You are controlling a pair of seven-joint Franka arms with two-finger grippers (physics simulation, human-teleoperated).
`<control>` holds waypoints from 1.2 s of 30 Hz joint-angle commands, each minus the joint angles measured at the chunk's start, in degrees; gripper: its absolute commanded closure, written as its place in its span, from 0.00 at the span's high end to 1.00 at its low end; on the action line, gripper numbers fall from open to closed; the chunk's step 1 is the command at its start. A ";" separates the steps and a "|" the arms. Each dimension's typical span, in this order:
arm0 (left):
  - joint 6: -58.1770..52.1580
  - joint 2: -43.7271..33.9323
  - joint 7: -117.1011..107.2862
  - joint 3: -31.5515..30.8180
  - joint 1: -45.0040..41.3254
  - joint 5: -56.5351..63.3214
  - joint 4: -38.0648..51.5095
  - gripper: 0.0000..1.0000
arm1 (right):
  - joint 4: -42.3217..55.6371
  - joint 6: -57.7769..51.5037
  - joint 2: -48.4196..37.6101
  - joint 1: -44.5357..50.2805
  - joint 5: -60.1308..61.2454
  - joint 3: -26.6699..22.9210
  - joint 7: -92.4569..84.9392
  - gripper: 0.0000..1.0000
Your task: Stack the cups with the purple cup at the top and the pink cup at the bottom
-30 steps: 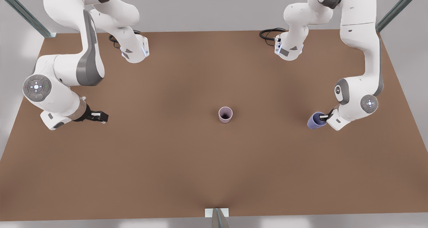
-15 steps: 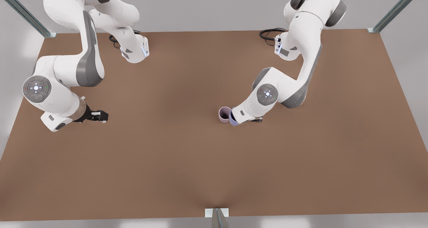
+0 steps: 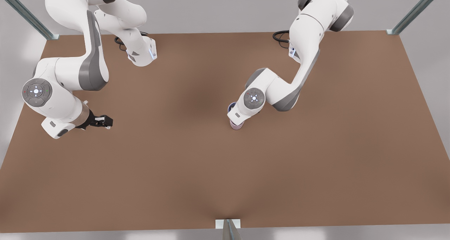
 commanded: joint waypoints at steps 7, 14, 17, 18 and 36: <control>2.87 0.12 -16.34 0.69 0.07 1.57 -0.41 0.21 | 0.68 -0.11 -0.06 -0.17 0.02 -0.10 -2.08 1.00; 4.01 0.82 -16.69 0.60 0.16 1.66 -0.59 0.21 | 0.77 -0.11 -0.06 -0.17 0.11 -0.19 -2.08 1.00; 4.10 1.26 -16.25 0.60 0.16 2.01 -0.68 0.21 | 1.12 -0.11 -0.06 -0.17 0.20 -0.19 -2.08 1.00; 4.10 1.26 -16.16 0.60 0.25 2.10 -0.68 0.21 | 1.12 -0.20 -0.15 -0.17 0.20 -0.19 -1.99 1.00; 5.07 2.40 -16.16 0.60 0.07 2.01 -2.00 0.21 | 0.95 -0.29 -0.06 -0.17 0.29 -0.19 -1.90 1.00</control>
